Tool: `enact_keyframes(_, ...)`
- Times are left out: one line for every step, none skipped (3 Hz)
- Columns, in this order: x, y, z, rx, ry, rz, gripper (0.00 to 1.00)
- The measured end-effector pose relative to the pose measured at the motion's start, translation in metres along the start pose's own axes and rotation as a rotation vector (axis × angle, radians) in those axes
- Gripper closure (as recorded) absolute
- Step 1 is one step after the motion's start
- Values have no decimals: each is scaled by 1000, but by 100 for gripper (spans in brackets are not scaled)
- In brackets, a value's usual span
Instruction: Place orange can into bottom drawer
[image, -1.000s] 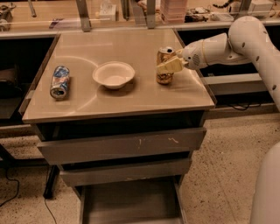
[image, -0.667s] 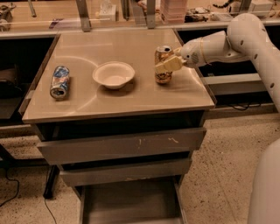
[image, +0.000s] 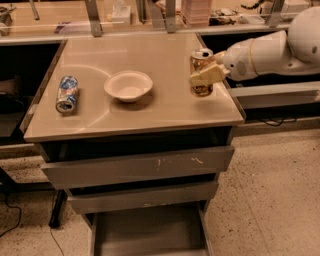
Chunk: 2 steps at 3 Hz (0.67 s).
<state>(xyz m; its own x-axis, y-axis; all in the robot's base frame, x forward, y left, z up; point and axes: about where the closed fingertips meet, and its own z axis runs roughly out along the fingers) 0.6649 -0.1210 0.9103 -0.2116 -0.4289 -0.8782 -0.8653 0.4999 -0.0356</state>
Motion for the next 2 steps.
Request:
enact_keyframes(13, 38, -27, 53, 16, 51, 100)
enact_keyframes(41, 92, -42, 64, 62, 114, 100)
